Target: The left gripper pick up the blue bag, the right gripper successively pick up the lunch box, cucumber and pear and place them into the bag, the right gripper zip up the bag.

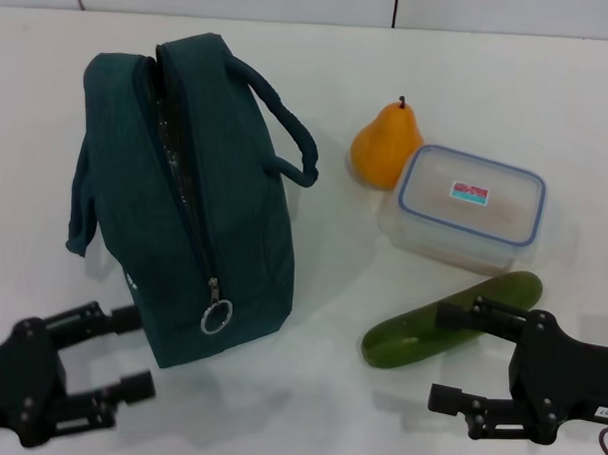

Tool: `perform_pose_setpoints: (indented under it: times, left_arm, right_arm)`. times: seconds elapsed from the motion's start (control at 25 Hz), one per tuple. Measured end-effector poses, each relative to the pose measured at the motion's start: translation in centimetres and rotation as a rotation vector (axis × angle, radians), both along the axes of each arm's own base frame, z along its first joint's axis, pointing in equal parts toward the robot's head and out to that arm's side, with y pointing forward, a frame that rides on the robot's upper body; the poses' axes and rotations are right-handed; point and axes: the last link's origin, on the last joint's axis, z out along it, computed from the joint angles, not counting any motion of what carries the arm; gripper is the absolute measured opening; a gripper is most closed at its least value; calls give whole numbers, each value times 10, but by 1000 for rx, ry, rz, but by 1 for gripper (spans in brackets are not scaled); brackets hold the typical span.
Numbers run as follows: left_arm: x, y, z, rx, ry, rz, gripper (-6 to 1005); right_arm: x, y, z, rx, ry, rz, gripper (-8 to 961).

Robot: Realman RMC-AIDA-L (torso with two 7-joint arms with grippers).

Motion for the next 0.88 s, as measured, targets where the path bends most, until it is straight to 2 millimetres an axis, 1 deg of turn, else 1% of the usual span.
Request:
perform_pose_setpoints:
  times: [0.36, 0.56, 0.72, 0.88]
  left_arm:
    - [-9, 8, 25, 57, -106, 205, 798]
    - [-12, 14, 37, 48, -121, 266, 798]
    - [-15, 33, 50, 29, -195, 401, 798]
    - [-7, 57, 58, -78, -223, 470, 798]
  right_arm:
    - [-1, 0, 1, 1, 5, 1, 850]
    - [-1, 0, 1, 2, 8, 0, 846]
    - [-1, 0, 1, 3, 9, 1, 843]
    - [-1, 0, 1, 2, 8, 3, 840]
